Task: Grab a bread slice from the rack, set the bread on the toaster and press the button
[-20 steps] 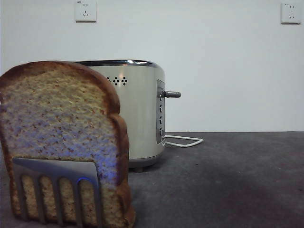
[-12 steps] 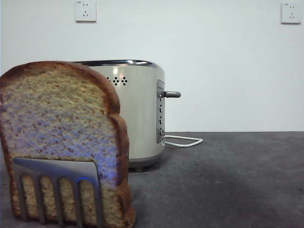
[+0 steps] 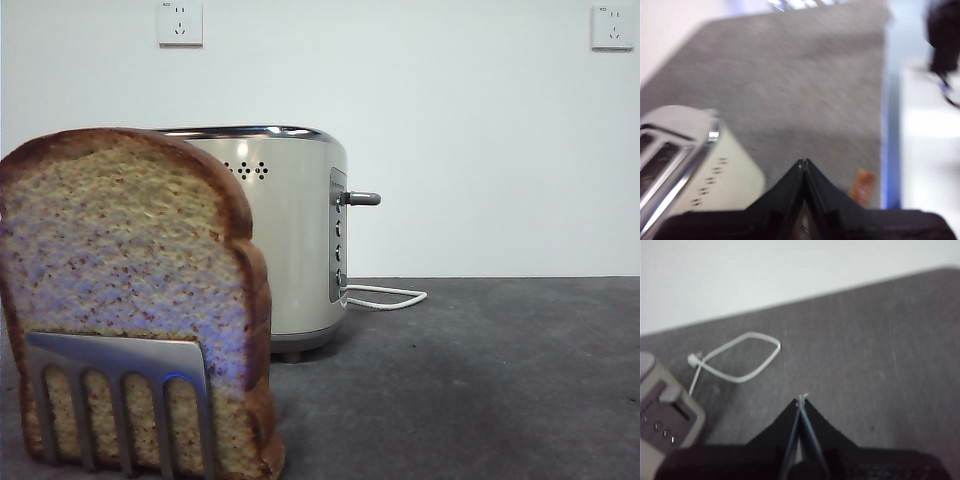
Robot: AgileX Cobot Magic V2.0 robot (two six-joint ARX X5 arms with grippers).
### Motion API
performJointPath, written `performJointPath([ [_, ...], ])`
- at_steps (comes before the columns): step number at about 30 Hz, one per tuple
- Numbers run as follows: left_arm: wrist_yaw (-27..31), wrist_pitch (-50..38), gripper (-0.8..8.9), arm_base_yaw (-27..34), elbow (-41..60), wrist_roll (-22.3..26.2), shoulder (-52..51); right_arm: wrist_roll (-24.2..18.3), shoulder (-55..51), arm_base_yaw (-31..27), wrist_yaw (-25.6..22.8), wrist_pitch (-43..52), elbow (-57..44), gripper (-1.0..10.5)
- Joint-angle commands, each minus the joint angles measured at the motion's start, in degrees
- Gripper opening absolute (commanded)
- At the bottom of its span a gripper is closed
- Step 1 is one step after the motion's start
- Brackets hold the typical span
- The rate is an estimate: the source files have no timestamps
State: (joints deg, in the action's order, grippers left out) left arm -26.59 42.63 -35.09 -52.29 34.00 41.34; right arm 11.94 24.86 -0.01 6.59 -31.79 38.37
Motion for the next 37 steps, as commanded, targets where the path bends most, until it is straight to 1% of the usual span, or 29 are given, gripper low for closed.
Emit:
performJointPath([
  [1, -0.3, 7.7, -0.08, -2.8, -4.4, 10.6, 3.8, -1.8, 1.0, 0.0, 1.3, -1.4, 0.9, 0.0],
  [2, 0.2, 9.3, -0.08, -3.8, -5.7, 11.4, 4.9, -2.2, 1.3, 0.0, 1.9, -1.8, 1.0, 0.0],
  [4, 2.6, 10.8, -0.08, -5.5, -7.6, 11.5, 6.6, -2.2, 1.6, 0.0, 2.7, -2.3, 1.0, 0.0],
  [6, 6.6, 11.9, -0.04, -7.0, -9.0, 11.5, 8.0, -2.2, 1.6, 0.0, 3.1, -2.7, 1.0, 0.0],
  [10, 16.3, 15.1, -0.01, -10.4, -10.5, 11.5, 11.2, -2.2, 1.6, 0.0, 3.1, -2.8, 1.0, 0.0],
  [12, 19.5, 17.7, 0.00, -12.0, -10.8, 11.5, 12.7, -2.2, 1.6, 0.0, 3.1, -2.9, 1.0, 0.0],
  [13, 20.4, 18.9, 0.00, -12.8, -10.8, 11.5, 13.5, -2.2, 1.6, 0.0, 3.1, -2.9, 1.0, 0.0],
  [16, 20.6, 21.6, 0.06, -15.1, -10.8, 11.5, 15.2, -2.2, 1.6, 0.0, 3.1, -2.9, 1.0, 0.0],
  [17, 20.6, 22.1, 0.27, -15.8, -10.8, 11.3, 15.6, -2.2, 1.6, 0.0, 3.1, -2.9, 1.0, 0.0],
  [18, 20.6, 22.3, 0.93, -16.7, -10.8, 11.0, 16.1, -2.2, 1.6, 0.0, 3.1, -2.9, 1.0, 0.0],
  [22, 20.7, 22.0, 5.33, -19.5, -10.9, 7.9, 17.9, -2.2, 1.6, 0.0, 3.1, -3.0, 1.0, -0.1],
  [23, 20.7, 22.0, 5.74, -19.8, -10.9, 7.5, 18.3, -2.2, 1.6, 0.0, 3.0, -3.0, 1.0, -0.1],
  [25, 21.4, 22.0, 5.74, -20.3, -10.9, 7.0, 19.5, -2.2, 1.6, 0.0, 3.1, -3.1, 1.0, -0.1],
  [30, 26.6, 21.5, 5.75, -21.3, -10.9, 6.5, 22.4, -2.2, 1.6, 0.0, 3.1, -3.6, 1.0, -0.1],
  [34, 28.4, 19.5, 5.76, -21.3, -10.9, 3.0, 24.2, -2.2, 1.6, 0.0, 3.0, -5.4, 1.0, -0.1],
  [37, 28.6, 18.8, 5.76, -21.5, -10.9, 2.1, 25.0, -2.2, 1.6, 0.0, 3.0, -6.9, 1.0, -0.1],
])
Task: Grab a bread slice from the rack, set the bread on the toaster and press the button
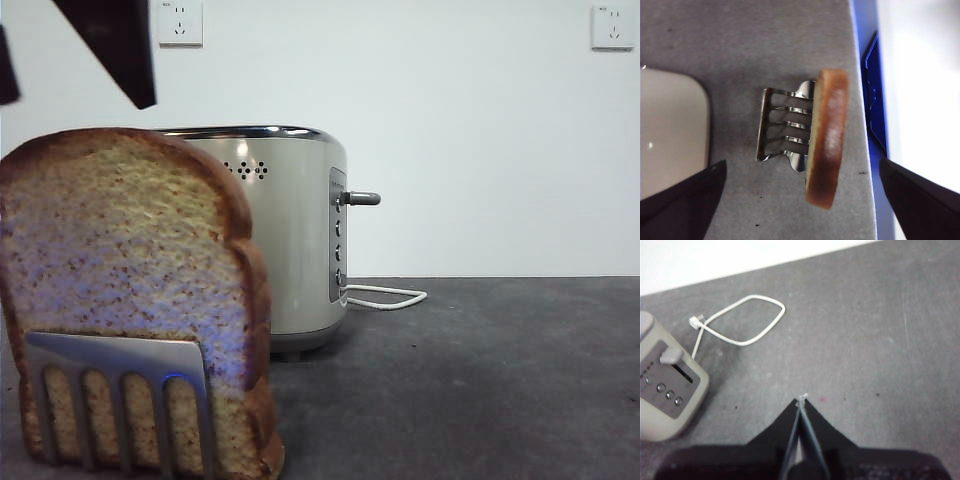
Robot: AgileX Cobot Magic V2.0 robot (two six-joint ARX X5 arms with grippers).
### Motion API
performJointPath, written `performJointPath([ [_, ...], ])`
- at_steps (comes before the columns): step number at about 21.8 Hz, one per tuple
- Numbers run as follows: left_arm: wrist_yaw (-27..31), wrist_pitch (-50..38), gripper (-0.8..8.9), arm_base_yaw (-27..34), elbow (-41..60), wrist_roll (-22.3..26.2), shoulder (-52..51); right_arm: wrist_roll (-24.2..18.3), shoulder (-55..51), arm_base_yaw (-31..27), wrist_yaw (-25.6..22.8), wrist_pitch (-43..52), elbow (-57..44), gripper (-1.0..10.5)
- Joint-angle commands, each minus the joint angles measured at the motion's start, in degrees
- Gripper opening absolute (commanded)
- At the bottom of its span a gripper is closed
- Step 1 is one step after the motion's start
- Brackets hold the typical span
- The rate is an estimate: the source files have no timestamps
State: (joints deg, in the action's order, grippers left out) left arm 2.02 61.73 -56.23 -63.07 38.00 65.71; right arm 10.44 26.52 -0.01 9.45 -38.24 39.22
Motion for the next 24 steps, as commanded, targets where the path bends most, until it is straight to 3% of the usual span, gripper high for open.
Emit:
performJointPath([
  [1, 0.0, -0.2, 5.75, -0.5, -0.1, -1.9, 0.9, -0.7, 0.0, 0.0, 0.2, -0.8, 0.2, -0.1],
  [14, -0.1, 0.5, 5.53, -1.4, -0.1, 0.0, 5.7, -1.2, 0.0, 0.0, 0.2, -1.3, 0.2, -0.1],
  [17, -0.1, 0.9, 3.12, -2.1, -0.1, 0.2, 6.8, -2.5, 0.0, 0.0, 0.2, -1.3, 0.2, -0.1],
  [21, -0.1, 1.4, 2.45, -2.1, -0.1, 0.3, 8.5, -3.2, 0.0, 0.0, 0.2, -1.6, 0.2, -0.1],
  [24, -0.1, 1.7, 0.49, -2.2, -0.1, 3.0, 8.8, -3.3, 0.0, 0.0, 0.2, -2.9, 0.2, -0.1],
])
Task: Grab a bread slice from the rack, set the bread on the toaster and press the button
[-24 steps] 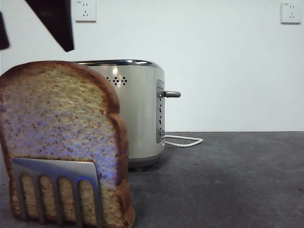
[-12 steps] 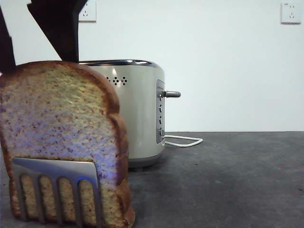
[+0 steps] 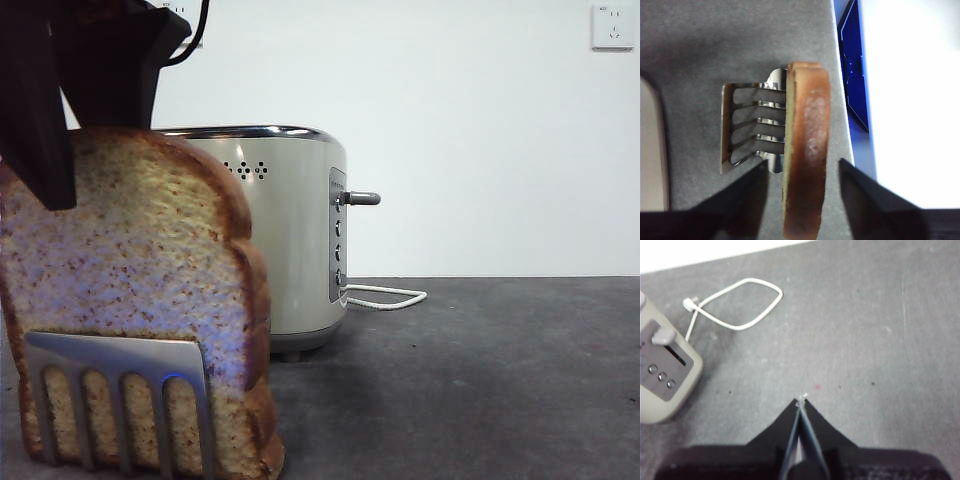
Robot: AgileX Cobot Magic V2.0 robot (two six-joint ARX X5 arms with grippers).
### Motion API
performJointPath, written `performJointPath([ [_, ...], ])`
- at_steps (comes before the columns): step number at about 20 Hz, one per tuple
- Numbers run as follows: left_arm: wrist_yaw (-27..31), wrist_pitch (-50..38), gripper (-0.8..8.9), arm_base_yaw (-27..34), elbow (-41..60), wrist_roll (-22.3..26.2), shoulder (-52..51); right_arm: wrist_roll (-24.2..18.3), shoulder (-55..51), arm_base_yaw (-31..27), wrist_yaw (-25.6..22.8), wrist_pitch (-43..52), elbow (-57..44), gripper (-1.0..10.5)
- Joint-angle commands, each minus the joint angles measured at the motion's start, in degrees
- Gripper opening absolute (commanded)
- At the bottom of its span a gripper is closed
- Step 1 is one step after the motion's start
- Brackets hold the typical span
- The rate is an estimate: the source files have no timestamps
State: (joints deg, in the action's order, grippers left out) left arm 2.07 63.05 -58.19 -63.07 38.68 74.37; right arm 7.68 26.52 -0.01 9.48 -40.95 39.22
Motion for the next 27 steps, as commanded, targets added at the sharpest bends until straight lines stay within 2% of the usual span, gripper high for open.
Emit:
performJointPath([
  [1, -0.1, 0.3, 0.21, -0.2, -0.1, 2.7, 0.2, -1.0, 0.0, 0.0, 0.2, -0.5, 0.2, -0.1],
  [6, 1.0, 0.5, -0.09, -0.2, -0.2, 5.3, 0.2, -2.5, 0.0, 0.0, 0.2, -1.1, 0.2, -0.1],
  [10, 1.0, 1.8, -0.09, -0.2, -2.2, 5.5, 0.1, -3.9, 0.0, 0.0, 0.2, -1.1, 0.2, -0.1],
  [16, 1.0, 8.4, -0.09, -0.2, -11.9, 5.7, 0.0, -3.9, 0.0, 0.0, 0.2, -1.1, 0.2, -0.1],
  [19, 1.0, 12.5, -0.09, -0.2, -17.6, 8.2, 0.0, -3.9, 0.0, 0.0, 0.2, -1.1, 0.2, -0.1],
  [21, 1.7, 12.5, -0.09, -0.2, -21.0, 8.1, -0.3, -3.9, 0.0, 0.0, 0.2, -1.1, 0.2, -0.1],
  [24, 6.8, 12.5, -0.09, -0.2, -25.9, 9.6, -0.4, -3.9, 0.0, 0.0, 0.2, -1.2, 0.2, -0.1],
  [27, 14.7, 12.5, -0.09, 0.5, -30.2, 18.6, -0.4, -3.9, 0.0, 0.0, 0.2, -1.2, 0.2, -0.1],
])
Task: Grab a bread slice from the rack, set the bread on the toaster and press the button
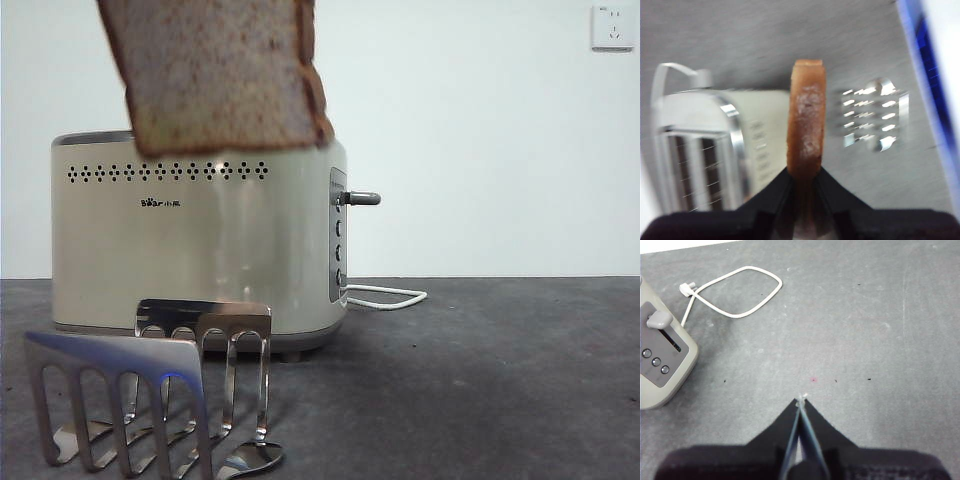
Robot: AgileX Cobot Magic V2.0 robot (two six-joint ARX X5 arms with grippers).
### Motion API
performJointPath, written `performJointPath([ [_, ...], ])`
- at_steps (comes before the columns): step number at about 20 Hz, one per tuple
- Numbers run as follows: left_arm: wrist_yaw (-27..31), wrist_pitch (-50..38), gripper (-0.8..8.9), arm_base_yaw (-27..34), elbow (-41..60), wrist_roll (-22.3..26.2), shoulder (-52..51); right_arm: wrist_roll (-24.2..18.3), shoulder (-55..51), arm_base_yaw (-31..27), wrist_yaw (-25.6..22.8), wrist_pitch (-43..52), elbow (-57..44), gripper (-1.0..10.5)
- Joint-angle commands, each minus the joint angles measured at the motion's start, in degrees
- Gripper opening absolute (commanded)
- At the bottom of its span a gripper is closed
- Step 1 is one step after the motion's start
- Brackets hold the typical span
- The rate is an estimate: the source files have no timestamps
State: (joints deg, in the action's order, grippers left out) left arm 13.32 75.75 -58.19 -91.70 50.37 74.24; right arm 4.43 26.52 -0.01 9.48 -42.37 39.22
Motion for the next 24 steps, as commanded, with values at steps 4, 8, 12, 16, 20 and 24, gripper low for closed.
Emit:
performJointPath([
  [4, 5.8, -0.2, -0.10, 6.0, -7.8, 15.0, -0.3, -0.7, 0.0, 0.0, 0.2, 0.2, 0.2, -0.1],
  [8, 5.8, -0.3, -0.10, 12.7, -11.0, 19.1, -0.3, -0.7, 0.0, 0.0, 0.2, 0.2, 0.2, -0.1],
  [12, -0.5, -0.3, -0.09, 18.6, -11.0, 20.6, 0.0, -0.7, 0.0, 0.0, 0.2, 0.2, 0.2, -0.1],
  [16, -6.3, -0.3, -0.09, 23.1, -11.0, 20.6, 1.6, -0.6, 0.0, 0.0, 0.2, 0.0, 0.2, -0.1],
  [20, -6.3, -0.5, -0.09, 25.2, -11.0, 20.1, 4.3, -0.7, 0.0, 0.0, 0.2, -1.8, 0.2, -0.1],
  [24, -6.3, -4.1, -0.09, 26.2, -11.0, 16.8, 7.4, -0.7, 0.0, 0.0, 0.2, -3.4, 0.2, -0.1],
])
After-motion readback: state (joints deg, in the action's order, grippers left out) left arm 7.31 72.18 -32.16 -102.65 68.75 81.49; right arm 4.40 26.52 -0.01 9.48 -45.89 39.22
